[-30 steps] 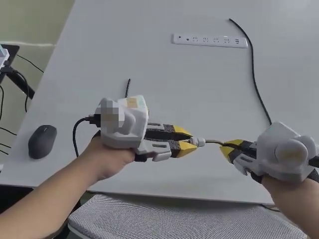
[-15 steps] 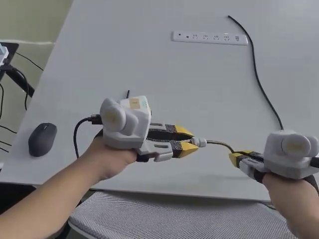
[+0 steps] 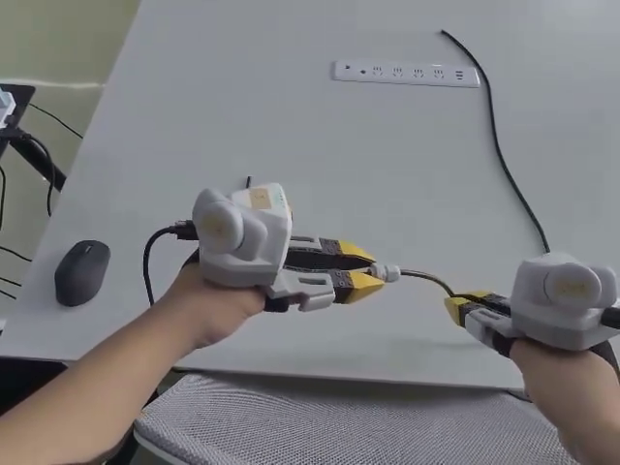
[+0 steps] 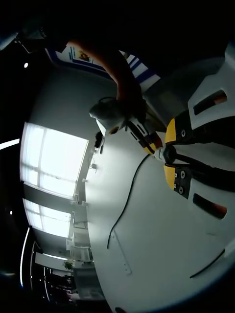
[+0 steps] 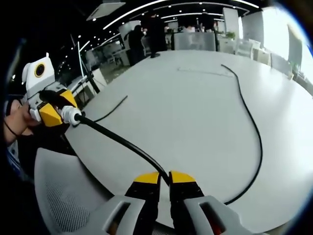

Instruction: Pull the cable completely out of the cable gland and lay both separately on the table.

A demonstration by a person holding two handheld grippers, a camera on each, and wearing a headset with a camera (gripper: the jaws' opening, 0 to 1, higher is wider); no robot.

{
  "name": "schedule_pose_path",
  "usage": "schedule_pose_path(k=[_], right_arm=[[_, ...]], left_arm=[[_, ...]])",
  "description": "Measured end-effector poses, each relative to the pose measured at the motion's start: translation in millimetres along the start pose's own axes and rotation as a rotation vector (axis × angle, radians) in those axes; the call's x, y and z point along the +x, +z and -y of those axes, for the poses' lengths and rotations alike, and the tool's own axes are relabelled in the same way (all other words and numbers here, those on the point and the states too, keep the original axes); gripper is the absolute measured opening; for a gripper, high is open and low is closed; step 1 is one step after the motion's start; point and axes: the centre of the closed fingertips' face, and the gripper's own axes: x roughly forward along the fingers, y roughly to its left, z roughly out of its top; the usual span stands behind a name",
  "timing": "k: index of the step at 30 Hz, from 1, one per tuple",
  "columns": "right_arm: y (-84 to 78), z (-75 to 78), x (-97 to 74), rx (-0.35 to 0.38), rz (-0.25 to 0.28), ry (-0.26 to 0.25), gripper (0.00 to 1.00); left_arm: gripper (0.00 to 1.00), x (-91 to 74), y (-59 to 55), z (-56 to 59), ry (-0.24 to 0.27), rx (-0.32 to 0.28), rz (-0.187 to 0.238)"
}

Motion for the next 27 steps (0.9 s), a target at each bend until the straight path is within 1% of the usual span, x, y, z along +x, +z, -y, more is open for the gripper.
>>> schedule_pose_path(k=[4, 7, 8, 11, 14, 15, 16, 17, 18, 19, 21, 23, 24, 27], right_arm=[[-1.9, -2.6, -0.1, -0.004, -0.003, 0.012, 0.02], [-4.1, -5.1, -0.7, -0.054, -0.019, 0.014, 0.02], [-3.8, -5.9, -0.9, -0.084, -0.020, 0.013, 0.02], [-5.3, -8.1, -1.6, -0.122, -0.025, 0.016, 0.02], [-4.8, -10.2, -3.3, -0.179, -0.024, 0.026, 0.03], [-5.4, -12.0, -5.1, -0.199, -0.034, 0.031, 0.03], [-4.8, -11.9, -6.8, -0.206, -0.038, 0.024, 0.03], [-2.9, -12.5, -8.5, -0.230, -0.037, 0.022, 0.03], [1.1, -16.3, -10.7, -0.248, -0.023, 0.034, 0.04], [3.2, -18.0, -12.6, -0.255, -0.018, 0.034, 0.05], [9.7, -21.4, -16.1, -0.299, -0.007, 0.032, 0.07], [15.1, -27.7, -18.1, -0.340, 0.005, 0.043, 0.11], [17.4, -31.8, -19.4, -0.373, 0.005, 0.048, 0.12], [25.7, -46.1, -22.9, -0.416, 0.025, 0.077, 0.16]], left_arm=[[0.15, -1.4, -1.2, -0.6, 0.003, 0.002, -0.003], [0.15, -2.6, -1.6, -1.3, 0.003, -0.003, -0.004], [0.15, -2.7, -1.8, -1.5, 0.001, -0.005, -0.006], [0.15, -3.3, -1.1, -3.2, 0.000, -0.006, -0.006], [0.15, -4.3, 1.0, -4.2, 0.003, -0.011, 0.001], [0.15, -4.5, 1.2, -4.5, 0.005, -0.013, 0.002], [0.15, -4.9, 1.0, -4.9, 0.008, -0.009, 0.001], [0.15, -5.4, 1.2, -5.1, 0.009, -0.008, 0.002], [0.15, -5.6, 1.5, -4.6, 0.008, -0.013, 0.003], [0.15, -5.6, 1.7, -4.3, 0.007, -0.013, 0.004], [0.15, -5.6, 2.0, -3.0, 0.005, -0.011, 0.003], [0.15, -4.8, 2.1, -1.5, 0.002, -0.010, 0.004], [0.15, -4.5, 1.8, -1.2, 0.001, -0.011, 0.003], [0.15, -3.9, 0.1, 0.9, -0.004, -0.006, 0.000]])
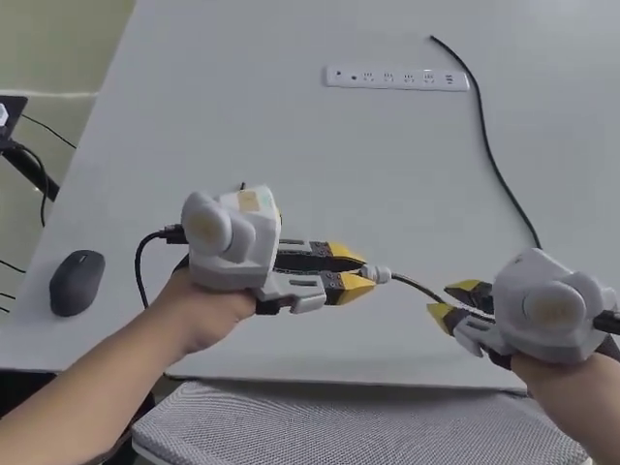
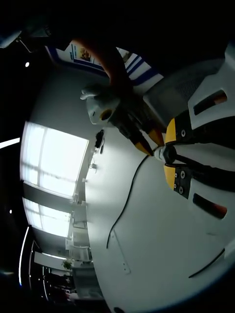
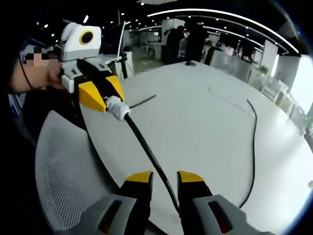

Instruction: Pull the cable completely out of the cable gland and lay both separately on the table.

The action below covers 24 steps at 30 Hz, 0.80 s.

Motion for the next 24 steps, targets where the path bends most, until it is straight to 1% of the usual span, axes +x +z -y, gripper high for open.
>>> schedule_pose_path(k=[2, 3, 5, 7, 8, 10, 12, 16, 19, 21, 24], right_arm=[[12.2, -9.3, -2.0, -0.043, 0.021, 0.022, 0.17], [18.9, -15.2, -2.9, -0.081, 0.032, 0.035, 0.18], [25.7, -21.1, -3.0, -0.105, 0.047, 0.044, 0.19], [34.5, -30.1, -3.5, -0.143, 0.066, 0.067, 0.20], [39.4, -33.6, -4.0, -0.177, 0.075, 0.069, 0.19], [44.2, -38.2, -3.8, -0.242, 0.079, 0.071, 0.18], [46.2, -42.2, -3.1, -0.279, 0.080, 0.075, 0.17], [46.0, -44.7, -2.0, -0.318, 0.073, 0.077, 0.15], [48.3, -44.4, -3.5, -0.340, 0.081, 0.076, 0.10], [49.0, -42.5, -3.9, -0.353, 0.080, 0.066, 0.08], [48.8, -42.9, -3.1, -0.358, 0.079, 0.072, 0.06]], left_arm=[[0.15, 0.0, -1.7, 0.8, -0.002, 0.002, -0.004], [0.15, -0.3, -2.5, 0.9, -0.002, 0.002, -0.007], [0.15, -0.9, -4.0, 1.4, -0.002, 0.006, -0.011], [0.15, -1.6, -4.7, 2.2, -0.005, 0.008, -0.015], [0.15, -2.1, -5.2, 2.8, -0.007, 0.008, -0.016], [0.15, -2.5, -6.0, 4.4, -0.011, 0.009, -0.020], [0.15, -2.6, -6.2, 6.3, -0.014, 0.013, -0.021], [0.15, -1.9, -6.9, 6.5, -0.012, 0.015, -0.023], [0.15, -0.9, -8.4, 7.0, -0.011, 0.017, -0.027], [0.15, -0.1, -8.6, 7.4, -0.010, 0.017, -0.027], [0.15, 1.3, -7.9, 7.8, -0.007, 0.014, -0.027]])
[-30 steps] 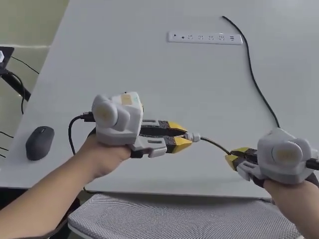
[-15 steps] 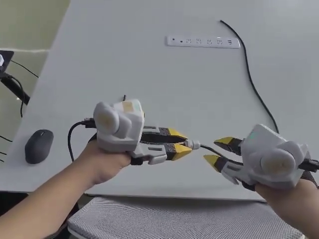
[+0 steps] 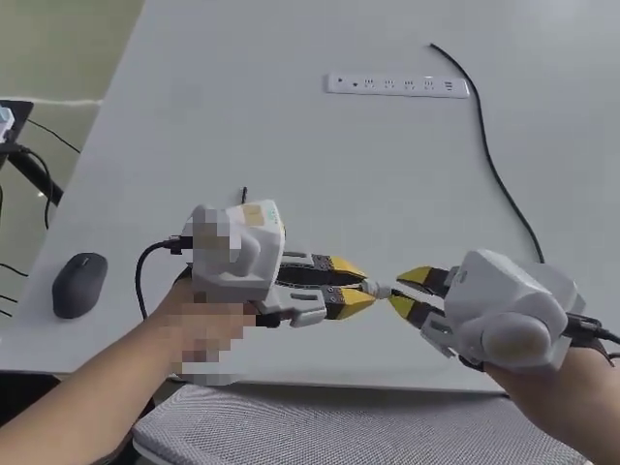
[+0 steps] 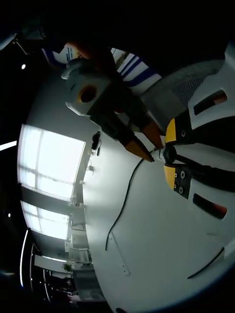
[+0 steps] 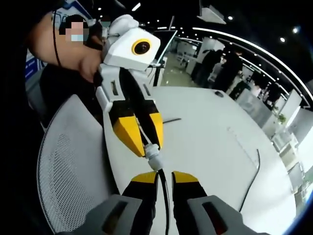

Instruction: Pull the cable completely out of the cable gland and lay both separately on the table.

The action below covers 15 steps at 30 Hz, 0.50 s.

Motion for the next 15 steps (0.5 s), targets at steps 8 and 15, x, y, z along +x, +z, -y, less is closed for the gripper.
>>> schedule_pose_path(k=[8, 15], right_arm=[[-1.9, -1.0, 0.8, -0.010, -0.006, 0.010, 0.01], [-4.2, -1.1, 2.4, -0.004, -0.013, 0.011, 0.00]], left_arm=[[0.15, 2.6, 1.2, 0.5, 0.010, -0.010, -0.002], [0.15, 3.5, -0.5, 0.2, 0.015, -0.009, -0.005]])
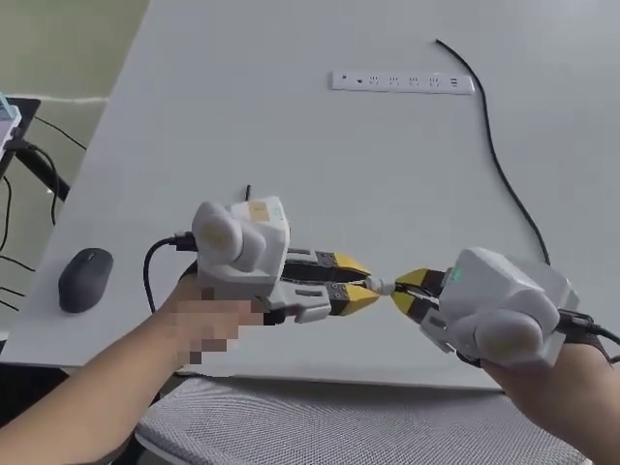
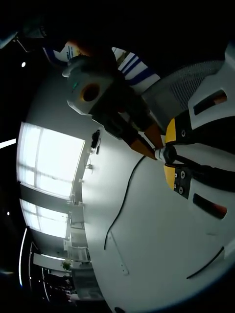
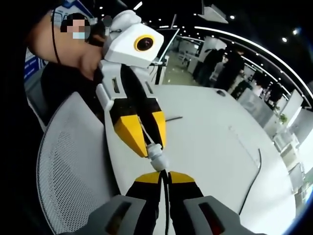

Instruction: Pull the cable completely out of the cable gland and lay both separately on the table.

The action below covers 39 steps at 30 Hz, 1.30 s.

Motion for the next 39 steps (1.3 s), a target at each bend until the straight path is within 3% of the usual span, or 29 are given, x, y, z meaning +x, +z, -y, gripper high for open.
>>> schedule_pose_path(k=[7, 14, 16, 20, 31, 34, 39], right_arm=[[-10.1, 11.1, 2.2, 0.065, -0.009, -0.021, 0.00], [-37.5, 28.2, 3.3, 0.285, -0.025, -0.057, 0.00], [-42.9, 31.8, 3.2, 0.318, -0.025, -0.067, 0.00], [-56.4, 36.6, 3.7, 0.399, -0.031, -0.092, 0.00], [-90.3, 43.0, 7.1, 0.715, -0.019, -0.144, 0.00], [-92.9, 39.7, 8.5, 0.738, -0.022, -0.148, 0.00], [-93.8, 37.3, 9.8, 0.707, -0.035, -0.148, 0.00]], left_arm=[[0.15, -2.8, 1.9, -3.2, 0.019, -0.003, 0.010], [0.15, -5.4, 3.5, -5.5, 0.027, -0.008, 0.014], [0.15, -5.5, 4.1, -4.8, 0.028, -0.007, 0.015], [0.15, -5.1, 4.6, -3.5, 0.027, -0.004, 0.016], [0.15, -4.2, 6.8, -1.5, 0.026, -0.001, 0.024], [0.15, -3.0, 6.1, -1.2, 0.026, 0.002, 0.020], [0.15, -1.3, 4.5, -1.9, 0.026, 0.005, 0.015]])
